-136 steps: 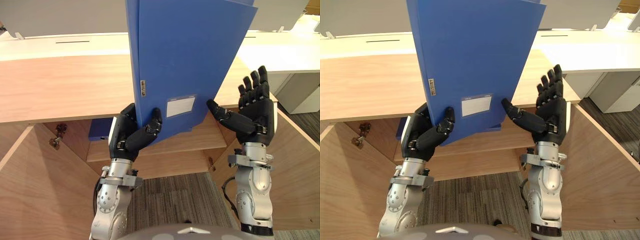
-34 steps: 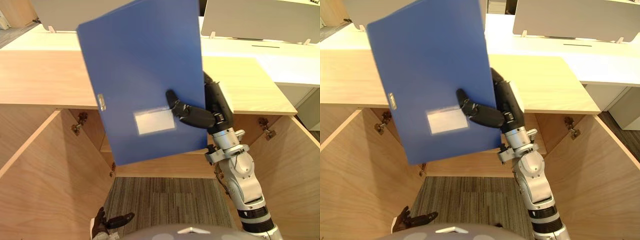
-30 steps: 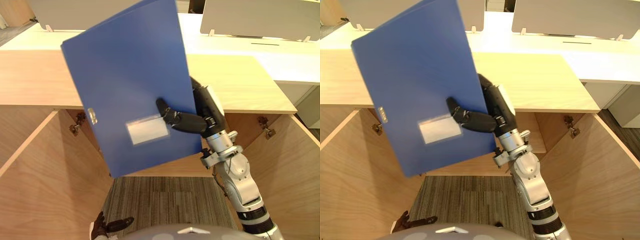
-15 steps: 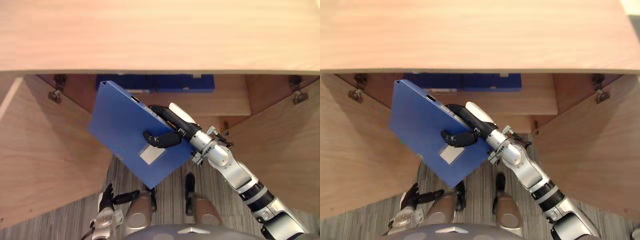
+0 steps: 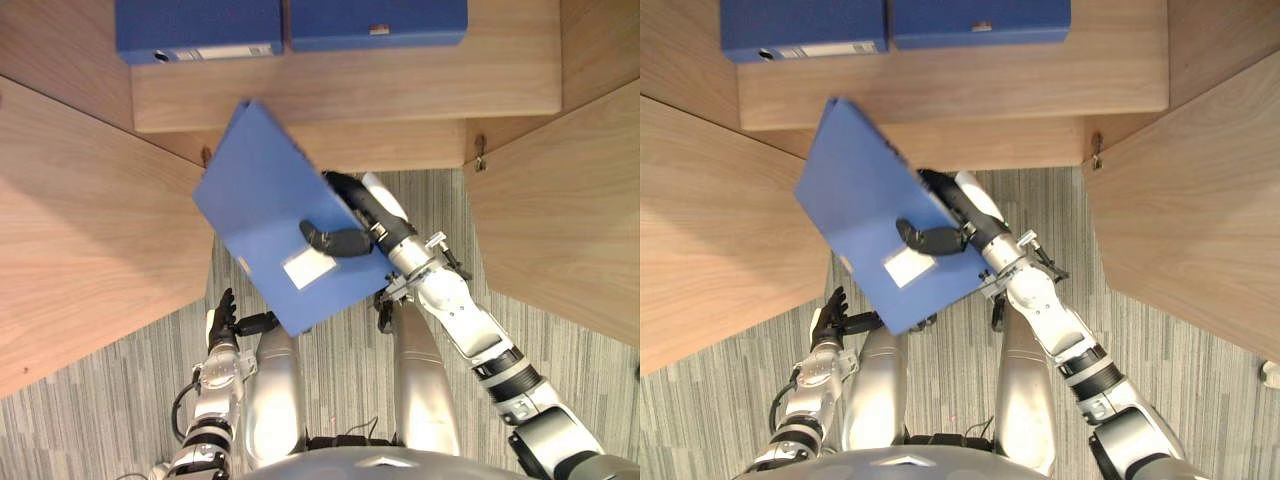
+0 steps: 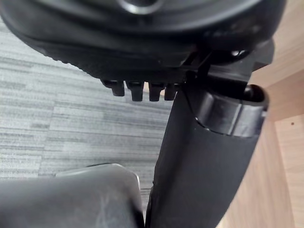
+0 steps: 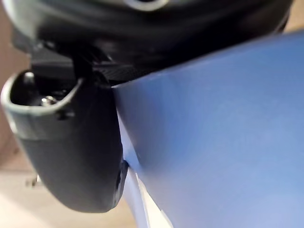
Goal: Walk over to the cabinet, pick up the folder, carry it to the office cabinet, place the folder inside the office cabinet, then close the office cabinet door
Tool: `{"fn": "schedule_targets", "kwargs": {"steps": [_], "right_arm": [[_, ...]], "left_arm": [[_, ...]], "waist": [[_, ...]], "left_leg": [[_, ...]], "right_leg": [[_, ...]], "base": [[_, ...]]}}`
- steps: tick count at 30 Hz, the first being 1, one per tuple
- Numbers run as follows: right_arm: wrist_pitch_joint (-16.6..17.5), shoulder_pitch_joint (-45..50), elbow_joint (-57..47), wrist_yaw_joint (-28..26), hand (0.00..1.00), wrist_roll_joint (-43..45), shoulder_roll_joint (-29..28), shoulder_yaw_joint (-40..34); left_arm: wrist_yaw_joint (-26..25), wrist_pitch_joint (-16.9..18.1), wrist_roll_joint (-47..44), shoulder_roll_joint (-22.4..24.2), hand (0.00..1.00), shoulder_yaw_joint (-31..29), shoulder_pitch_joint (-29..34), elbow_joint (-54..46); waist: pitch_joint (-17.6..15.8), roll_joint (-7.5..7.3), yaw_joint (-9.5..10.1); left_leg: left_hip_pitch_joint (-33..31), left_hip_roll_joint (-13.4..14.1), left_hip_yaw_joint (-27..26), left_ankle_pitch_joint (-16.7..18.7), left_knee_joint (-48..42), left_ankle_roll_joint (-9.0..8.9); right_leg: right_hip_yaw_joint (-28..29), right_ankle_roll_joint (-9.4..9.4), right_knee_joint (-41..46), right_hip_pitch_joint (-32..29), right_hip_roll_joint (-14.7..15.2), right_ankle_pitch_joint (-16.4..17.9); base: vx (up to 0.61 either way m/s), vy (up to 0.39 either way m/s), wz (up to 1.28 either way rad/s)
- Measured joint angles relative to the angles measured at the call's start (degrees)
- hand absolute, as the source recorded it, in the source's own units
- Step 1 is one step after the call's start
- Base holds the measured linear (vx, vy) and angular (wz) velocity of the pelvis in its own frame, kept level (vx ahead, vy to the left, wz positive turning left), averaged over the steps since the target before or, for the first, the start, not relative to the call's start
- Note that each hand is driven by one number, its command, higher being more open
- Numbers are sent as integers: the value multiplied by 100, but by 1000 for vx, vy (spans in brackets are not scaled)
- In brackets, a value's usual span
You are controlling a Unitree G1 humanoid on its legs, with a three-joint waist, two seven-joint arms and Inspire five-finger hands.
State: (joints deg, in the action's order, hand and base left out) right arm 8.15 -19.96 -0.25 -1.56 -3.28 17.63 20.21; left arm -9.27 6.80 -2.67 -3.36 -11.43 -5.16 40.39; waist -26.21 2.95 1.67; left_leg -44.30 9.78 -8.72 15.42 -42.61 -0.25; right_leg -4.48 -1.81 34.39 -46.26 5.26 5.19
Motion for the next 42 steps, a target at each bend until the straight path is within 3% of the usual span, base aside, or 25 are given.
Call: {"fn": "schedule_targets", "kwargs": {"steps": [6, 12, 20, 29, 30, 42], "right_arm": [[-16, -120, -188, 692, 0, 1295, -792, -1257], [102, -425, -118, 1246, 0, 2368, -1024, -2038], [163, -1052, 731, 1629, 0, 2841, -1079, -2423], [55, -2071, 1369, 2026, 0, 3044, -1072, -2675], [40, -2201, 1465, 2076, 100, 3050, -1072, -2697], [3, -3135, 2137, 2693, 100, 3967, -1183, -3056]], "left_arm": [[-15, -56, -71, 384, 100, -27, -85, -556], [-33, -62, -145, 502, 100, -14, -94, -816], [-161, -65, -187, 497, 100, -3, -88, -1168], [-320, -72, -373, 500, 100, 163, -63, -1169], [-341, -72, -390, 500, 100, 166, -62, -1170], [-565, -80, -459, 553, 100, 437, -50, -1186]], "waist": [[-8, 4, 120], [-9, 5, 132], [-16, 5, 158], [-14, 4, 174], [-12, 4, 174], [7, -3, 225]], "left_leg": [[-382, 117, 47, 23, -193, -69], [-472, 163, 70, 29, -188, -96], [-676, 136, 197, -29, -160, -225], [-644, -6, 275, -167, 119, -218], [-628, -31, 291, -200, 183, -215], [-375, -177, 317, -409, 747, -244]], "right_leg": [[-142, 157, 359, -439, 0, 132], [-298, 234, 512, -561, 39, 241], [-424, 295, 659, -763, 85, 355], [-529, 295, 530, -713, 208, 353], [-559, 295, 497, -693, 233, 352], [-666, 259, 133, -457, 317, 306]], "base": [[3, -22, 0], [68, -20, 3], [-6, -21, 9], [18, 35, 11], [19, 28, 11], [20, 30, 7]]}}
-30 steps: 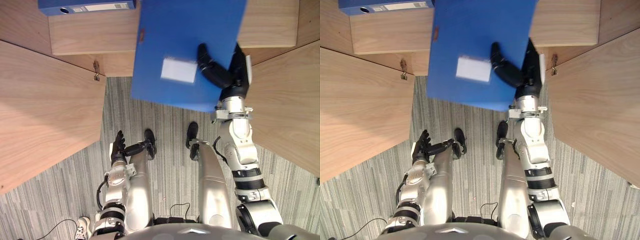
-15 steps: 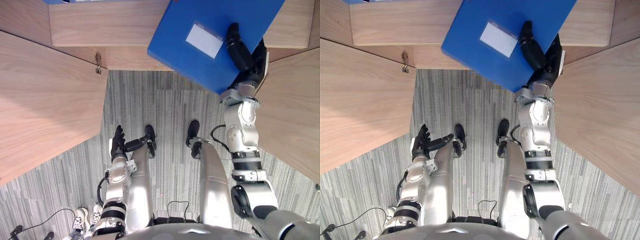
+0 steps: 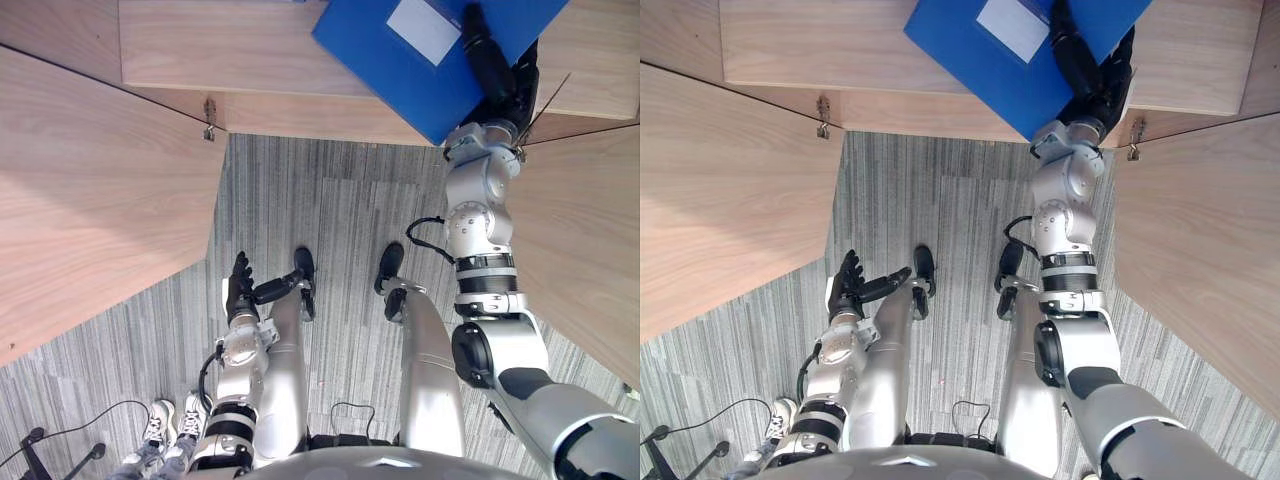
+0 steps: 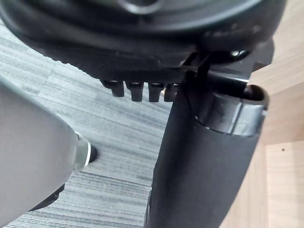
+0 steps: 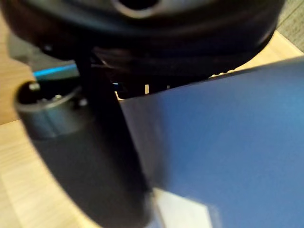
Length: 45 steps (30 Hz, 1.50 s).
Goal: Walk over to the cabinet, pick up the folder, carry it to the office cabinet, place the folder inside the office cabinet, then close the office cabinet door
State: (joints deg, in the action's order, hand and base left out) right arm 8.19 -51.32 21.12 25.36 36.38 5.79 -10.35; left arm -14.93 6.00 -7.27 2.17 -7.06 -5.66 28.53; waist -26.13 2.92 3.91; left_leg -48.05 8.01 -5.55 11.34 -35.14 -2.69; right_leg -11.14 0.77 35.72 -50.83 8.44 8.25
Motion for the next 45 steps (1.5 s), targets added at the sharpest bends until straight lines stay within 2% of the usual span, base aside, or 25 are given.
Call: {"fn": "schedule_targets", "kwargs": {"steps": [6, 13, 22, 39, 45], "right_arm": [[136, -200, 31, 179, 100, 270, -245, -17], [458, -287, 57, 278, 100, 555, -649, 7], [486, -253, 247, 243, 100, 654, -790, 48], [616, 781, 270, -16, 100, 893, -817, 226], [489, 1530, -453, -3, 100, 548, -846, 333]], "left_arm": [[-106, -47, -25, 22, 100, 142, 2, -13], [-219, -112, -28, 54, 100, 244, -1, -201], [-271, -161, -28, 49, 100, 366, 3, -209], [-353, -262, -63, 49, 100, 369, -22, -171], [-349, -289, -63, 50, 100, 346, -21, -188]], "waist": [[2, -1, 0], [14, 1, 0], [80, -3, 13], [296, -84, 25], [306, -102, 27]], "left_leg": [[135, -10, -2, -71, 149, -39], [185, -15, 16, -149, 265, -53], [303, -28, 12, -267, 440, -87], [360, -4, -19, -278, 513, -75], [334, -3, -28, -275, 495, -70]], "right_leg": [[-32, 14, -99, 118, 0, -23], [-85, 35, -175, 179, -1, -67], [-107, 59, -296, 274, -9, -139], [-104, 28, -556, 393, -65, -266], [-98, 6, -633, 405, -75, -325]], "base": [[0, 1, 1], [-5, 0, 1], [0, 0, 0], [-4, 5, -1], [-4, 2, -1]]}}
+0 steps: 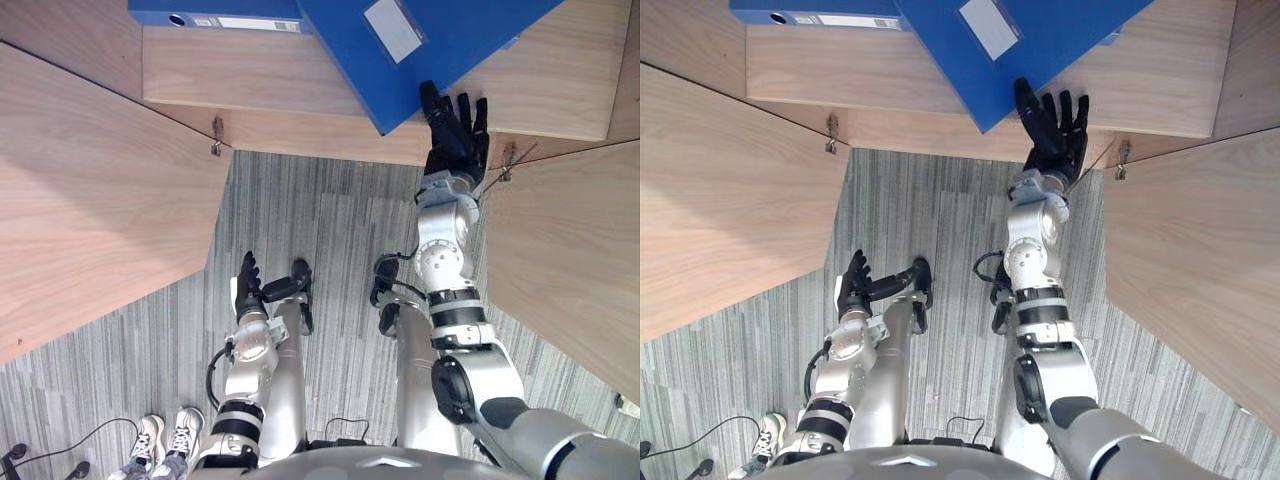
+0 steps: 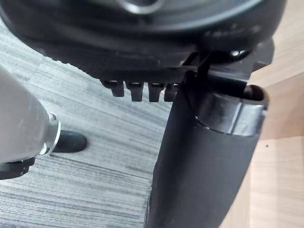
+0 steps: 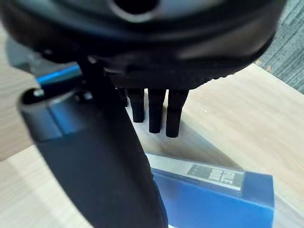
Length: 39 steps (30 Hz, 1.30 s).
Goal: Walk over to the cabinet, pick up the folder, carry it to the office cabinet, place the folder inside the office cabinet, then close the office cabinet door
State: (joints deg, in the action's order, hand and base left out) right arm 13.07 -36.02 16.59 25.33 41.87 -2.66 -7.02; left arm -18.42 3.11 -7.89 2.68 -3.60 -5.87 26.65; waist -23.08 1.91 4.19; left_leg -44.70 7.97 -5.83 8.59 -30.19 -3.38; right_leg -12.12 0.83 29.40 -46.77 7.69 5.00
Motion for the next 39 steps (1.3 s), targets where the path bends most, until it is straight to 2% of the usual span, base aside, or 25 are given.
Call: {"fn": "schedule_targets", "kwargs": {"steps": [8, 14, 15, 19, 24, 33, 39], "right_arm": [[-492, 984, -1483, 437, 100, -2516, 141, 174], [-806, 1472, -2436, 365, 100, -4969, 899, 750], [-821, 1497, -2458, 347, 0, -5150, 981, 833], [-961, 1670, -2381, -35, 0, -6476, 1414, 1152], [-1043, 1638, -1914, -359, 0, -7210, 1689, 1283], [-1160, 1350, -1438, -531, 0, -7556, 2089, 1296], [-1163, 1162, -1214, -533, 0, -7556, 2125, 1345]], "left_arm": [[3, -1, 116, 54, 100, -277, -14, -64], [19, 1, 303, 60, 100, -384, -7, -151], [25, 3, 330, 60, 100, -389, -6, -171], [154, 38, 417, 47, 100, -399, -8, -177], [219, 48, 417, 18, 100, -414, 20, -161], [223, 109, 416, -5, 100, -458, 39, 102], [223, 133, 415, -20, 100, -459, 40, 225]], "waist": [[-1, -1, -77], [-9, -14, -112], [-10, -16, -112], [-28, -43, -111], [-48, -78, -93], [-107, -172, -89], [-115, -187, -83]], "left_leg": [[-124, 47, -39, 209, -291, 119], [-124, 54, -93, 282, -345, 124], [-123, 55, -93, 284, -345, 122], [-125, 56, -95, 295, -346, 122], [-139, 50, -97, 297, -342, 127], [-135, 28, -98, 290, -311, 136], [-129, 17, -103, 288, -300, 137]], "right_leg": [[18, -42, -27, 1, -37, -2], [67, -62, -31, -2, -36, 2], [67, -63, -31, -2, -36, 3], [74, -71, -23, -4, -36, 9], [80, -74, 2, -25, -27, 11], [86, -74, 6, -37, -2, 11], [86, -75, 6, -36, 14, 10]], "base": [[5, 20, -6], [16, 15, -4], [0, 0, 0], [0, 0, 0], [0, 0, 0], [0, 0, 0], [0, 0, 0]]}}
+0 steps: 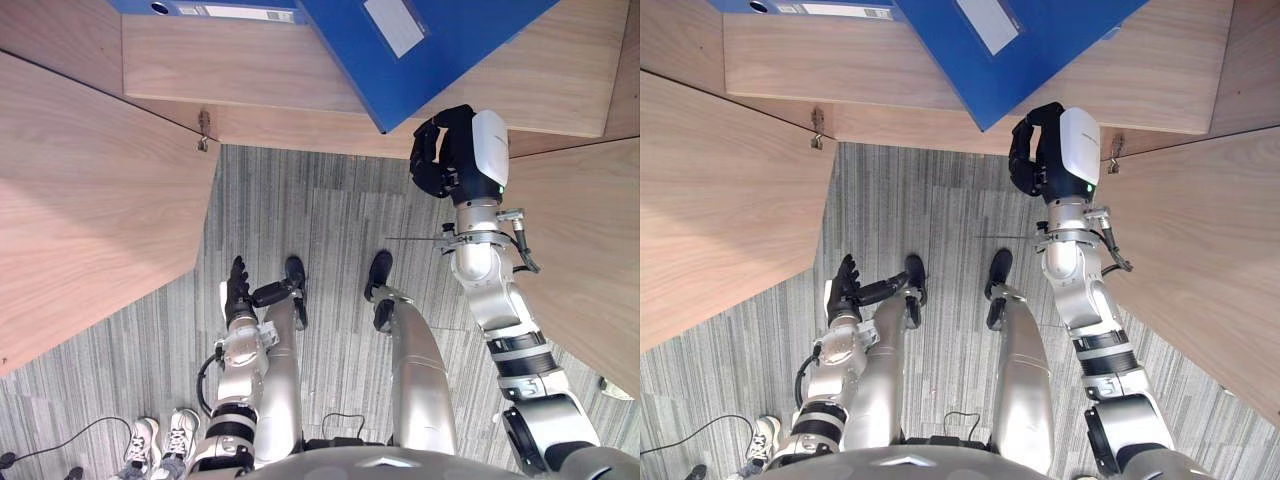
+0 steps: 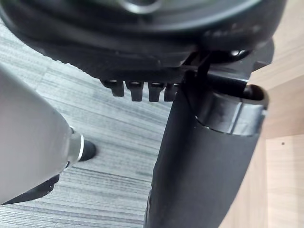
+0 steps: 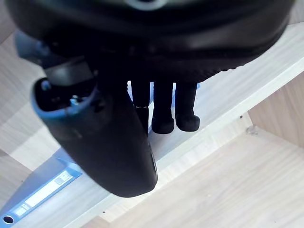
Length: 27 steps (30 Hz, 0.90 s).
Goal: Walk over to the cabinet, pick up the folder, carry it to the office cabinet, place the folder inside the office cabinet, then close the office cabinet door
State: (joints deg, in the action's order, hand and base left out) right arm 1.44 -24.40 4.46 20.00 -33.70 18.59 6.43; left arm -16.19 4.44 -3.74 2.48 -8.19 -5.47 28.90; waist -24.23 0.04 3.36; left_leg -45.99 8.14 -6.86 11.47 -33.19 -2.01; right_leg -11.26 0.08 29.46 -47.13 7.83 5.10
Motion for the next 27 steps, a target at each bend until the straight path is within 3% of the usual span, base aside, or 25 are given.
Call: {"fn": "schedule_targets", "kwargs": {"steps": [11, 27], "right_arm": [[-6, -648, 487, -231, 0, 81, 127, 631], [-7, -1893, 572, -224, 0, 1330, 404, 690]], "left_arm": [[8, 45, -5, -40, 100, -10, 2, 34], [11, 105, -76, -44, 100, -174, 7, 186]], "waist": [[-3, -4, 33], [-29, -37, 119]], "left_leg": [[15, -18, 0, -65, 141, 0], [52, -100, 139, -310, 513, -85]], "right_leg": [[-17, -5, -72, -4, 5, -9], [-169, 6, -143, -5, 59, -15]], "base": [[0, 0, 0], [6, -14, 6]]}}
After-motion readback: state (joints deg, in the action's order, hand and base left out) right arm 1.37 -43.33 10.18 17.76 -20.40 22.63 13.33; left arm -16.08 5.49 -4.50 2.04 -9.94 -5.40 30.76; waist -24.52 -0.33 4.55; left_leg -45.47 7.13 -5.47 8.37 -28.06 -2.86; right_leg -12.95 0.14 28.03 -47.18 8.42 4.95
